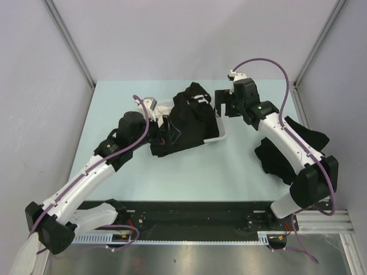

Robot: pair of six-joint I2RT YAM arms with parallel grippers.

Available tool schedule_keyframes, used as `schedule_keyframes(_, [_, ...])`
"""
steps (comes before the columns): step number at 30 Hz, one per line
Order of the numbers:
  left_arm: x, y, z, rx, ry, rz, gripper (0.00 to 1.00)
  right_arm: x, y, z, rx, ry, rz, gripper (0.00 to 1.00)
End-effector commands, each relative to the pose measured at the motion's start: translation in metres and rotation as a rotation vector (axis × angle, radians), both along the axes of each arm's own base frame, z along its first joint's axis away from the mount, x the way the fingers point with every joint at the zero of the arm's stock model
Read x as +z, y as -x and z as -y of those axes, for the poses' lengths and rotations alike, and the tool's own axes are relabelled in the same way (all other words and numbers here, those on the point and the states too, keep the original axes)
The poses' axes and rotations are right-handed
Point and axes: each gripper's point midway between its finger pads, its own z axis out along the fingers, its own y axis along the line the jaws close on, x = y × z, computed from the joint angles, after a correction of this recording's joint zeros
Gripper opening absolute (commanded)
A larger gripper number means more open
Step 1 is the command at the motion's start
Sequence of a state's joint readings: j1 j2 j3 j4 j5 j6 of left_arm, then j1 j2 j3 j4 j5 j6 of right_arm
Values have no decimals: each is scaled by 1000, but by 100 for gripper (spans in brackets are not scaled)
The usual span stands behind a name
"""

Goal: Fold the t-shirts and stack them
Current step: Grab the tshirt from the pile

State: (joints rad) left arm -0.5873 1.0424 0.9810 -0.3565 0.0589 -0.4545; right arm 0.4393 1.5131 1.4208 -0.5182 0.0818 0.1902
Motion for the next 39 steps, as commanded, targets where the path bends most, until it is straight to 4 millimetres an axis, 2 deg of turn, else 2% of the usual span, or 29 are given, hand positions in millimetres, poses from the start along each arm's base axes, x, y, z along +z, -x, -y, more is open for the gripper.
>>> schedule_keyframes(1, [13, 5, -2, 5, 22, 32, 99, -4, -17, -19, 54, -56, 26, 100])
schedule_keyframes(3, [15, 6, -4, 6, 22, 38, 99, -14, -26, -19, 41, -57, 18, 100])
schedule_keyframes(9, [16, 10, -13, 29, -2, 42, 100, -29, -40, -36, 91, -99, 12, 100])
schedule_keyframes(15, [20, 16, -20, 39, -17, 42, 100, -34, -53, -52, 123, -152, 33, 100])
schedule_keyframes(18, [22, 19, -22, 39, -16, 40, 99, -44, -59, -62, 143, -180, 22, 100])
schedule_keyframes(26, [24, 21, -34, 87, -30, 50, 100, -80, -54, -101, 222, -231, -70, 89])
schedule_keyframes(29, [24, 21, -36, 94, -30, 49, 100, -85, -52, -110, 248, -246, -85, 76])
schedule_keyframes(30, [24, 21, -36, 95, -31, 48, 99, -84, -50, -112, 255, -256, -91, 60])
schedule_keyframes(31, [23, 22, -36, 94, -32, 47, 100, -83, -50, -113, 257, -259, -90, 51])
schedule_keyframes(32, [23, 22, -36, 95, -33, 47, 99, -79, -50, -114, 260, -262, -85, 30])
schedule_keyframes(33, [23, 21, -37, 97, -33, 47, 99, -75, -50, -114, 261, -264, -81, 18])
schedule_keyframes(34, [21, 21, -36, 94, -34, 44, 99, -69, -49, -114, 267, -261, -74, 1])
schedule_keyframes(35, [20, 21, -35, 92, -34, 44, 99, -64, -45, -114, 270, -252, -74, 0])
schedule_keyframes(36, [20, 20, -34, 92, -29, 46, 100, -46, -44, -112, 268, -248, -37, 0])
schedule_keyframes(38, [16, 19, -32, 90, -24, 41, 100, -33, -36, -110, 282, -214, -11, 0])
schedule_keyframes(39, [16, 18, -30, 85, -18, 42, 99, -13, -33, -105, 275, -207, 31, 0])
